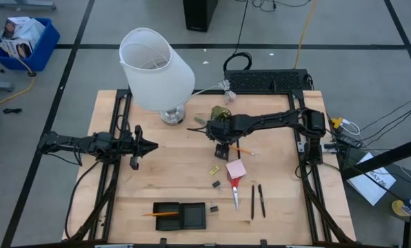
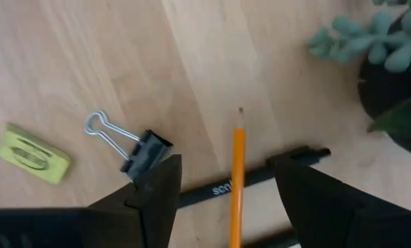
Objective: Pick and place office supplies into organizer
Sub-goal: Put the yellow pencil into the mesh desk organizer
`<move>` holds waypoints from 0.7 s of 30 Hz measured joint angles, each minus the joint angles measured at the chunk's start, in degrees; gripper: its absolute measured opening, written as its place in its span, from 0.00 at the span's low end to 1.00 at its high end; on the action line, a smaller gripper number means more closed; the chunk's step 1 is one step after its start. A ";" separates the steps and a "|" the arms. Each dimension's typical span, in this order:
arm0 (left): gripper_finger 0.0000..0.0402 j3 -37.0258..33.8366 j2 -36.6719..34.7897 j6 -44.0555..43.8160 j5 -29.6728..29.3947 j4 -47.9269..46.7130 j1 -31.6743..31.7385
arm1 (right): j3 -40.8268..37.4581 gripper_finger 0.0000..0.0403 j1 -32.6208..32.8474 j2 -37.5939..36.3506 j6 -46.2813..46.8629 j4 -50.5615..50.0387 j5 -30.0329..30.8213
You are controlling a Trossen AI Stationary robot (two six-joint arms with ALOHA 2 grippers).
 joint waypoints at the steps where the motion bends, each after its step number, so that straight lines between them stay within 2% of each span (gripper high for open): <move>1: 0.10 0.00 -0.01 0.00 0.00 0.01 0.00 | -0.52 0.56 0.00 0.00 0.00 0.62 -0.02; 14: 0.10 0.00 0.01 0.00 0.00 0.01 0.00 | -2.58 0.56 0.03 0.00 0.00 6.78 0.04; 21: 0.10 0.00 -0.01 0.00 0.00 0.01 0.00 | -2.60 0.56 0.04 2.78 0.00 5.46 0.07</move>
